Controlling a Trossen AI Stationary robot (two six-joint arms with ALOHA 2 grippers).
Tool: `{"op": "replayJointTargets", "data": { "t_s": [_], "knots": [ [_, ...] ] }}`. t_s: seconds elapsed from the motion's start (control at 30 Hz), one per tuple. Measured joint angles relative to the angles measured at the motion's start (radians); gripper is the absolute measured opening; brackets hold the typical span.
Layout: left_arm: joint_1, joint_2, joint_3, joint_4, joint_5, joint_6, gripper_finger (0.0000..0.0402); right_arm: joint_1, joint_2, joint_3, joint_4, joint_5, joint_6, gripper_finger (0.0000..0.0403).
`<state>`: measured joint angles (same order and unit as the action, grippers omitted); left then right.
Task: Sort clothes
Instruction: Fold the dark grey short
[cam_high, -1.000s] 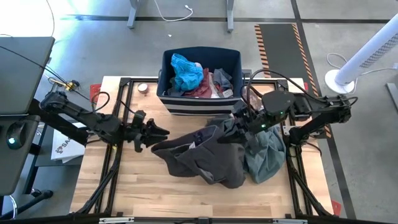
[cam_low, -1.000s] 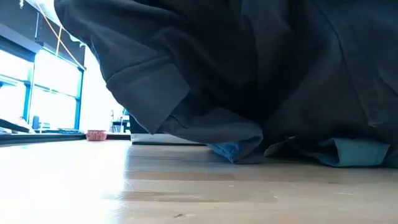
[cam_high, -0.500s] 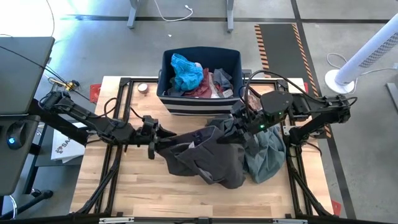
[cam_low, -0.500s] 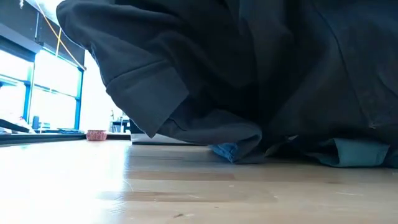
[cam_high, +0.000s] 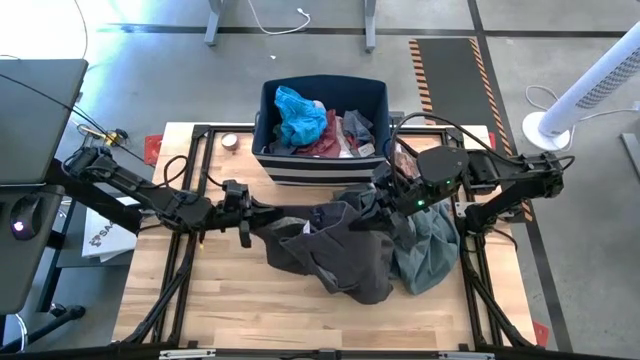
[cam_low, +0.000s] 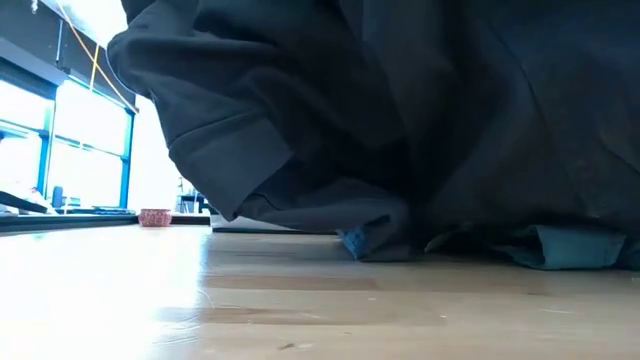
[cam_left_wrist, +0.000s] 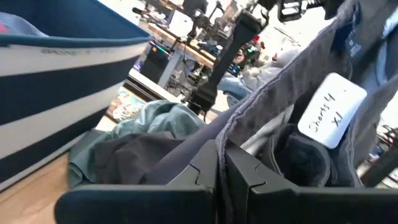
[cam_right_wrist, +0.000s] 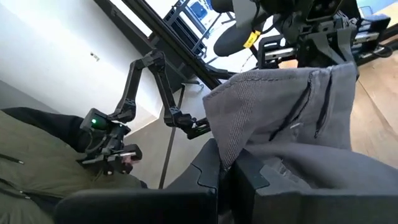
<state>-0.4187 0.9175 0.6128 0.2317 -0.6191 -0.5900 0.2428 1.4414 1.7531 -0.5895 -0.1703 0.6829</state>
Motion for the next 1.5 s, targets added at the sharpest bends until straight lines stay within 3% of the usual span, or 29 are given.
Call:
{"op": "replayJointTargets", "data": {
  "t_s": [0.23, 0.6, 0.77, 1.0, 1.23, 1.4, 1.5],
  "knots": [
    [0.0, -0.036, 0.0, 0.007, -0.073, -0.007, 0.0001, 0.034, 0.0, 0.0, -0.003, 0.008, 0.017, 0.0016],
    [0.0, -0.114, 0.039, -0.001, -0.161, 0.061, 0.0001, 0.097, 0.033, 0.001, -0.006, 0.028, 0.024, 0.0146],
    [0.0, -0.112, 0.12, -0.002, -0.134, 0.162, 0.0001, 0.091, 0.031, 0.001, 0.003, 0.06, -0.035, 0.0166],
    [0.0, -0.1, 0.244, 0.002, 0.096, 0.219, 0.0, 0.053, 0.042, 0.001, 0.183, 0.108, -0.191, 0.0167],
    [0.0, 0.001, 0.39, 0.002, 0.433, 0.238, 0.0, -0.03, 0.103, 0.001, 0.294, 0.031, -0.242, 0.0167],
    [0.0, 0.116, 0.503, -0.022, 0.688, 0.3, 0.0, -0.095, 0.156, 0.0, 0.399, -0.095, -0.198, 0.0167],
    [0.0, 0.168, 0.563, -0.115, 0.723, 0.359, 0.0, -0.115, 0.189, 0.0, 0.488, -0.224, -0.141, 0.0167]
  ]
}}
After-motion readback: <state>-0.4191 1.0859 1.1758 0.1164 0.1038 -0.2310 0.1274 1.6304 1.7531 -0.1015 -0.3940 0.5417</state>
